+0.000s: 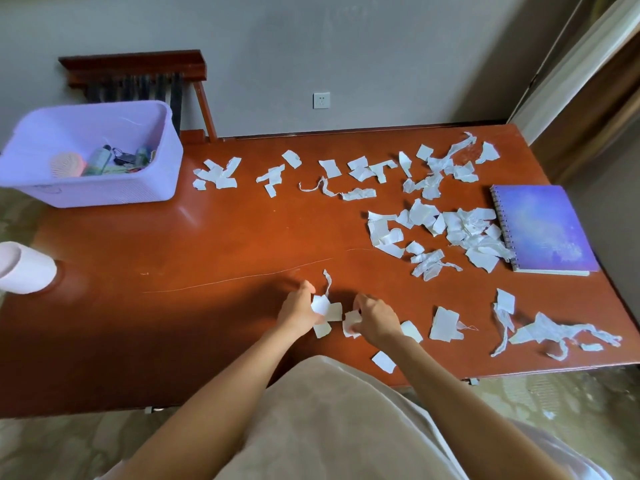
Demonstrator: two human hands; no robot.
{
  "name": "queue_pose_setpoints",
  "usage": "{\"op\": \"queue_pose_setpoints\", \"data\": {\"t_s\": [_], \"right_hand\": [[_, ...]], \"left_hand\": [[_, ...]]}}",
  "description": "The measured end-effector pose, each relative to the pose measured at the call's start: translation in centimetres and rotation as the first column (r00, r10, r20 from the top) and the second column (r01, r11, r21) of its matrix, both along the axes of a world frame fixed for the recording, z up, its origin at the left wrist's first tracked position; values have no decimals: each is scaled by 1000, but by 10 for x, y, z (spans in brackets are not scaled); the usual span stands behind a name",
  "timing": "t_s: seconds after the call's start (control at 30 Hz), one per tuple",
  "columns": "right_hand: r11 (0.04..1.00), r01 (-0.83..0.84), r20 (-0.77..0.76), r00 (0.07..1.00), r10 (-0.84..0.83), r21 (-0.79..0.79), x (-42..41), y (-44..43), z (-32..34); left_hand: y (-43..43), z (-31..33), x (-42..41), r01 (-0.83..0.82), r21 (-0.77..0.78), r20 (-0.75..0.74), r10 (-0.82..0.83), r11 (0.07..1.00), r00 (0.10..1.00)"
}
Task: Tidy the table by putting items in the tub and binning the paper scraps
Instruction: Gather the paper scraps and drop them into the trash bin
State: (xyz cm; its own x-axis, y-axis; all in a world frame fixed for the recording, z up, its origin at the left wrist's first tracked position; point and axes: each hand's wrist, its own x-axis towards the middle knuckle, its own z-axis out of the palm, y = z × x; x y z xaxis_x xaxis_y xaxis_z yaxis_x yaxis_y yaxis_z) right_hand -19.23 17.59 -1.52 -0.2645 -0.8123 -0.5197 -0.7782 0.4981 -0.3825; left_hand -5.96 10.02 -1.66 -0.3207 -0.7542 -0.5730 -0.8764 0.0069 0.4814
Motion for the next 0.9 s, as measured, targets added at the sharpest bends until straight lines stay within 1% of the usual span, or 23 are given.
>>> {"op": "queue_pose_setpoints", "data": {"t_s": [0.17,0.23,0.33,0.4,0.43,0.5,0.6,0.67,0.73,0.9], "right_hand": [[989,136,9,991,-135,-67,4,2,-3],[966,242,78,969,-235,-93,3,4,-1],[900,414,220,899,-380,-139,-8,9,5],[848,502,263,853,-451,-170,-24,17,11],[836,518,261,845,-467,-180,-32,22,13],[842,509,225,854,-469,-178,-47,34,18],[877,466,191,877,-440,-119,-59,52,16],[905,419,173,899,-402,-75,-57,62,11],[937,347,114,934,-339,-49,-52,71,3],[948,311,64,950,-306,-68,-53,78,-13]], "left_hand": [[6,-3,-9,18,-43,78,-15,999,997],[6,-4,-10,20,-59,76,-16,998,997],[4,-7,-9,-1,-72,48,4,997,999],[5,-9,-9,-17,-100,26,20,995,999],[5,-9,-8,-28,-121,13,30,992,999],[10,-10,-8,-61,-164,-14,59,985,998],[17,-10,-8,-135,-177,-58,126,975,990],[22,-9,-10,-175,-182,-76,164,968,984],[26,-7,-12,-226,-178,-100,211,958,972],[37,-1,-20,-306,-170,-136,285,937,949]]}}
